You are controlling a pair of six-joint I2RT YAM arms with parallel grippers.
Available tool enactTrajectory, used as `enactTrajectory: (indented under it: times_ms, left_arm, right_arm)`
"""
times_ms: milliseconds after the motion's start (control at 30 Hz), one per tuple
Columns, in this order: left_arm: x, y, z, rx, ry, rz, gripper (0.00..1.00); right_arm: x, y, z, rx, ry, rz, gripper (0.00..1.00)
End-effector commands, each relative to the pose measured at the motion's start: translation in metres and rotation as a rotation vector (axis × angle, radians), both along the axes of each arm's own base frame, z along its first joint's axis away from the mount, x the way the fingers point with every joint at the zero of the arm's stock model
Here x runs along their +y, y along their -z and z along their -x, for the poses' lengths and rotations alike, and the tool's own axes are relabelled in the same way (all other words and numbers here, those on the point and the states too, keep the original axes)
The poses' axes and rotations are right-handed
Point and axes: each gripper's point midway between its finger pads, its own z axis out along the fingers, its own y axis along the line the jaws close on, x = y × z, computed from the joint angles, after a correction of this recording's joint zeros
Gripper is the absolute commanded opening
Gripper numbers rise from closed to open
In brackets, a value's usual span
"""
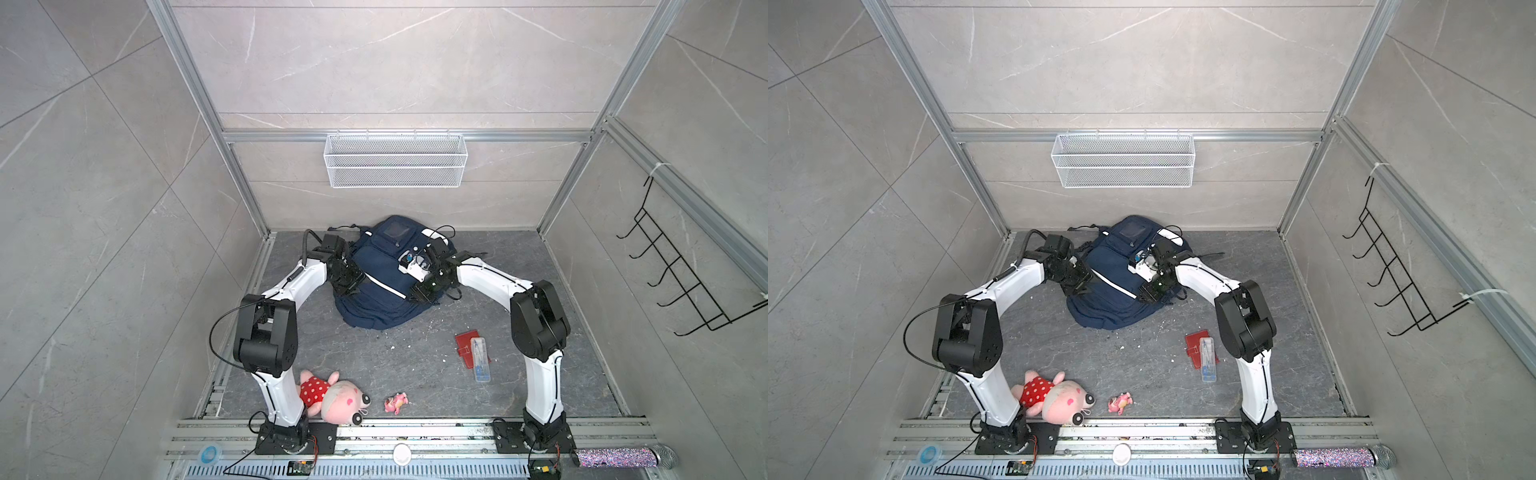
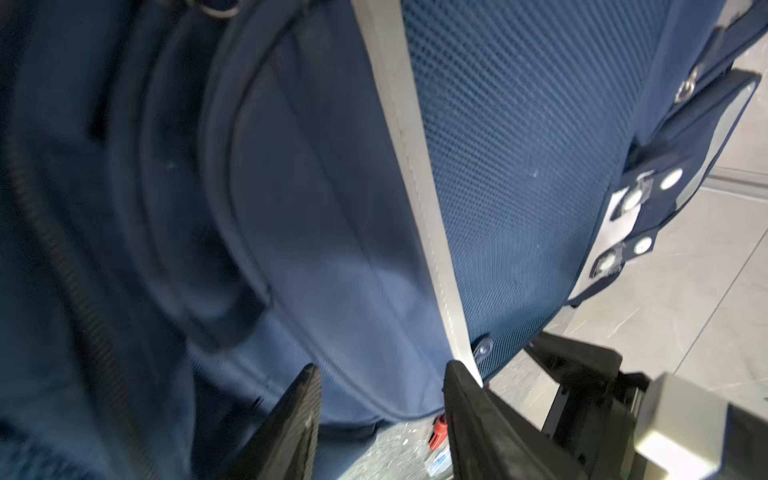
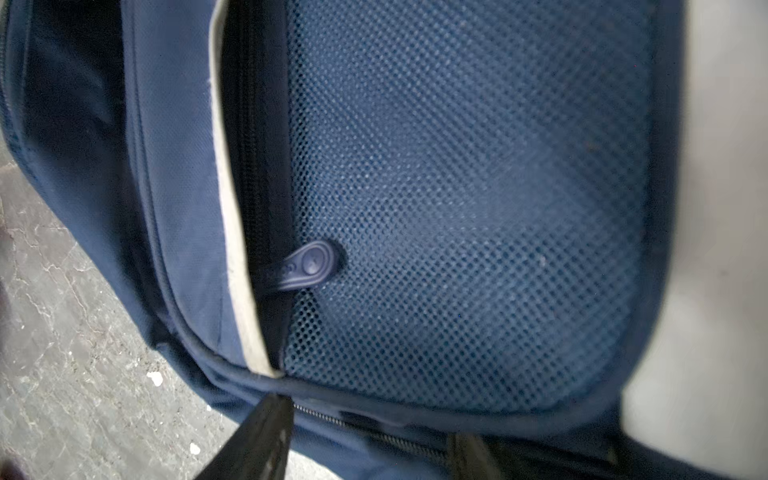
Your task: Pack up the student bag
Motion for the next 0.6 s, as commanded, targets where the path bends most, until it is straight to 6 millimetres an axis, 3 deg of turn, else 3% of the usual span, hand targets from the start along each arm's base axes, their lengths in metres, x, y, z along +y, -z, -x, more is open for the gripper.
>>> enactTrajectory:
  times_ms: [0,467,567]
  left_arm:
    - [-0.008,0.002,-0.005,0.009,-0.028,0.049,0.51]
    - [-0.012,0.032,-0.004,0.053,-0.120,0.066,0.47]
    - [-0.014,0.039,-0.007,0.049,-0.119,0.057,0.43]
  right_arm:
    - [0.004,0.013,0.006,0.056,0.015,0.007,0.59]
    - [0.007,0.009,0.005,0.057,0.014,-0.005,0.59]
    - [0.007,0.009,0.005,0.057,0.018,-0.007,0.59]
